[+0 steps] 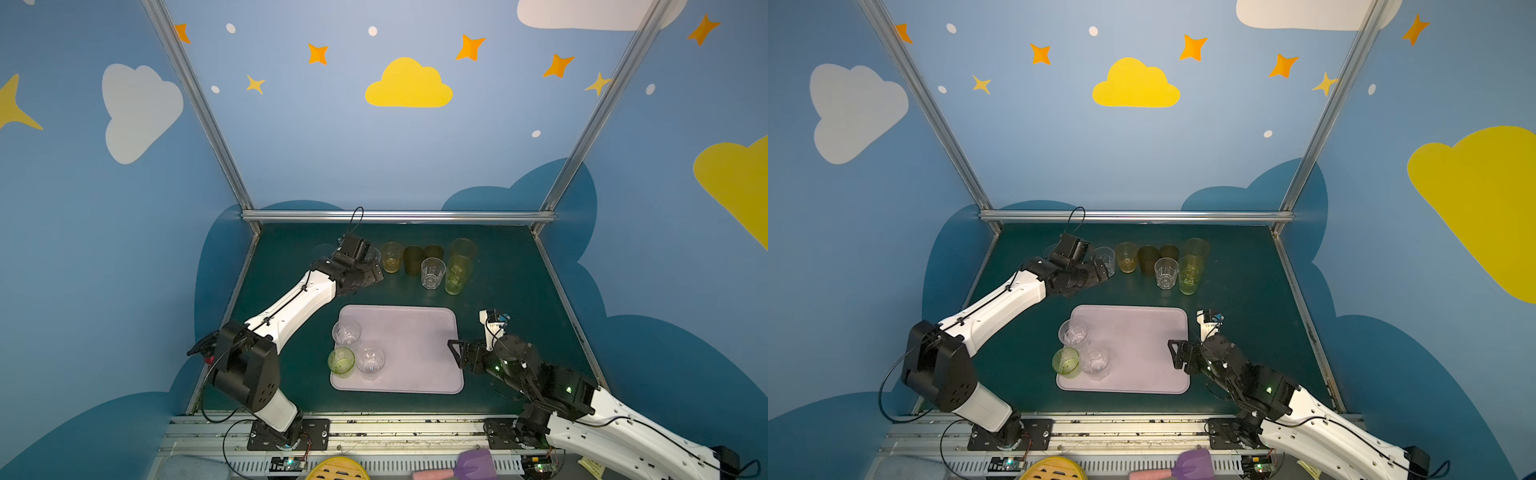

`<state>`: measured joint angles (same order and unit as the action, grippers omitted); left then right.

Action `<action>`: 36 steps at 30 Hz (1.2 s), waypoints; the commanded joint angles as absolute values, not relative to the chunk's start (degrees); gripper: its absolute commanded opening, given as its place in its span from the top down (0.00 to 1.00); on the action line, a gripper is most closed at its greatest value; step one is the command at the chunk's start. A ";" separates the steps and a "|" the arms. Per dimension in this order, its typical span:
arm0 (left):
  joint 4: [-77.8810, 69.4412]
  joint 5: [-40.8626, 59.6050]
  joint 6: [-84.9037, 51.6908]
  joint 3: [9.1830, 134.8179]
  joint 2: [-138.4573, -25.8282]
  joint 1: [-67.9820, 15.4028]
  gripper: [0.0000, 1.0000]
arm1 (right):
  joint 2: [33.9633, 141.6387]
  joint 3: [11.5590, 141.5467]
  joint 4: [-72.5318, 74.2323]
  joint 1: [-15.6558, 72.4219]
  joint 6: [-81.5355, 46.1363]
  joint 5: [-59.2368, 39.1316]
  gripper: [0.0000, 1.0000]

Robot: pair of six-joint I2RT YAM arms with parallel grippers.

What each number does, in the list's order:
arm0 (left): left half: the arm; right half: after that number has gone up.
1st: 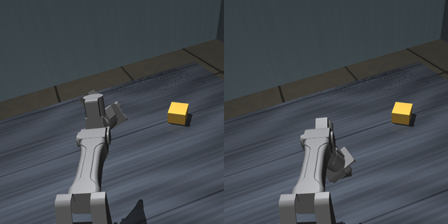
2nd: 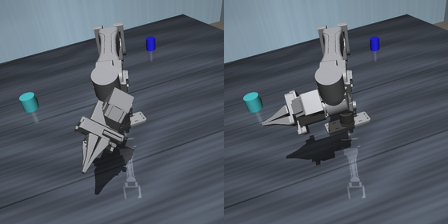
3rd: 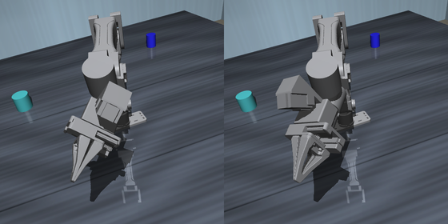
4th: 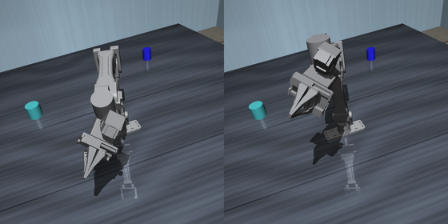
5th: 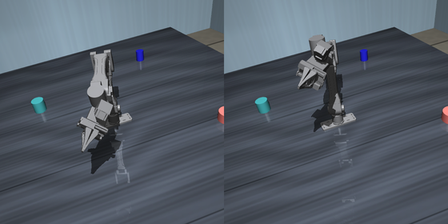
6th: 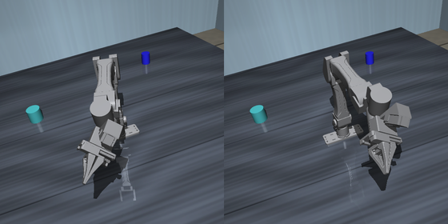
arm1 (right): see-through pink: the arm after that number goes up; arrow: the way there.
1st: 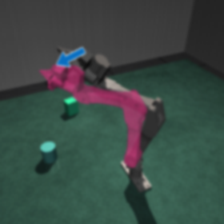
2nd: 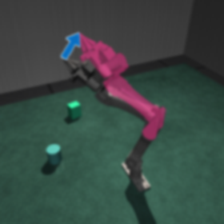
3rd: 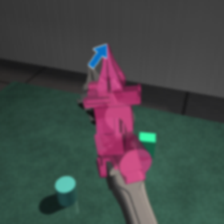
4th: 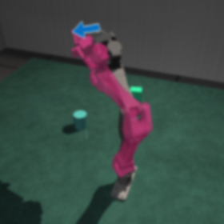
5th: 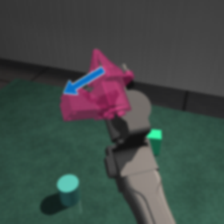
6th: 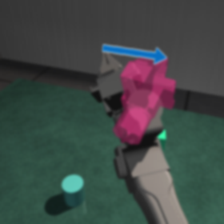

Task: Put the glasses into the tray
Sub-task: 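Withdraw the right gripper from the tray while left gripper reaches toward the cluster, then lower the left gripper onto a clear faceted glass and close it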

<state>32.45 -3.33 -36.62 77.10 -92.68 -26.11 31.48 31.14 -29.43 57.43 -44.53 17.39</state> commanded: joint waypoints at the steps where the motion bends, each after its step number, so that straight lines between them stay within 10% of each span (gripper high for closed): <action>1: 35.05 -7.38 -35.11 81.39 -94.77 -26.09 0.02 | 30.07 29.82 -31.02 57.20 -44.21 18.12 0.14; 17: 40.72 -15.14 -34.61 94.82 -108.76 -25.00 0.44 | 23.84 28.08 -34.19 57.04 -45.15 18.46 0.14; 36: 43.74 -15.24 -32.85 105.86 -118.75 -21.97 0.63 | 22.68 26.98 -34.45 57.08 -46.20 18.28 0.14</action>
<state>41.47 -14.87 -33.85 103.72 -117.45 -22.41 23.22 27.62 -33.85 57.12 -45.69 17.54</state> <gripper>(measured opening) 0.374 0.858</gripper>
